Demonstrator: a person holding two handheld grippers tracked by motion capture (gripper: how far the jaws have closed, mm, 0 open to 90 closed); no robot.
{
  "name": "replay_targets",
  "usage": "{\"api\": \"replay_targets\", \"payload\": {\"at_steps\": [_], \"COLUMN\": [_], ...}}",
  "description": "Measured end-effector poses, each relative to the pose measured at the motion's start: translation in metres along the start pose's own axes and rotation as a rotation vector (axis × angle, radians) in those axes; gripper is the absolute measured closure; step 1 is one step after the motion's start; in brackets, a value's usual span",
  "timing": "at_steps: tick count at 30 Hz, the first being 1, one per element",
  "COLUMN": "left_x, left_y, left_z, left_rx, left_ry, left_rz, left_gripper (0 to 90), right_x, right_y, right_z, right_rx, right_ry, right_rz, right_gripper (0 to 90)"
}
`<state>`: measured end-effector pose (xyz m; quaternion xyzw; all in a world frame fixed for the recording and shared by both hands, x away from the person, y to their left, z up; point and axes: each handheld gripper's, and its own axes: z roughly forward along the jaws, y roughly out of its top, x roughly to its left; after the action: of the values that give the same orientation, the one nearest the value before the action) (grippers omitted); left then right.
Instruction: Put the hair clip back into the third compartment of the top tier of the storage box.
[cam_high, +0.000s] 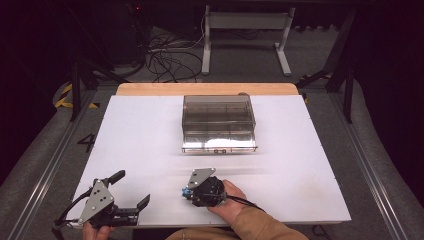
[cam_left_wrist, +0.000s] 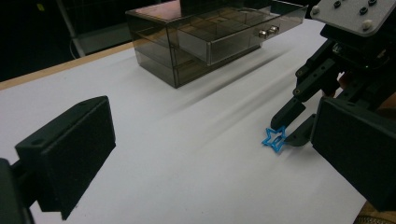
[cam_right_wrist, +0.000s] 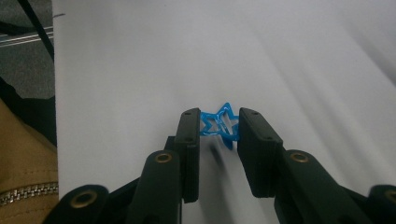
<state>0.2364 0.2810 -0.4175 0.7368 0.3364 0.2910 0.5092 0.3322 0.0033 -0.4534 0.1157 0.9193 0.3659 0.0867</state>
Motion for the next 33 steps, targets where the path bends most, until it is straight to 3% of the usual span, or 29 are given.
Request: {"api": "replay_targets", "payload": {"at_steps": [20, 33], "left_x": [0.000, 0.000], "left_y": [0.000, 0.000], "left_z": [0.000, 0.000], "left_rx": [0.000, -0.001], "left_ry": [0.002, 0.002], "left_rz": [0.004, 0.001], "left_gripper": [0.7, 0.8], "right_x": [-0.001, -0.001], "right_y": [0.005, 0.007], "right_z": [-0.024, -0.031], "right_rx": [-0.076, -0.094], "right_ry": [-0.030, -0.033], "right_rz": [-0.009, -0.014], "right_gripper": [70.4, 70.4]}}
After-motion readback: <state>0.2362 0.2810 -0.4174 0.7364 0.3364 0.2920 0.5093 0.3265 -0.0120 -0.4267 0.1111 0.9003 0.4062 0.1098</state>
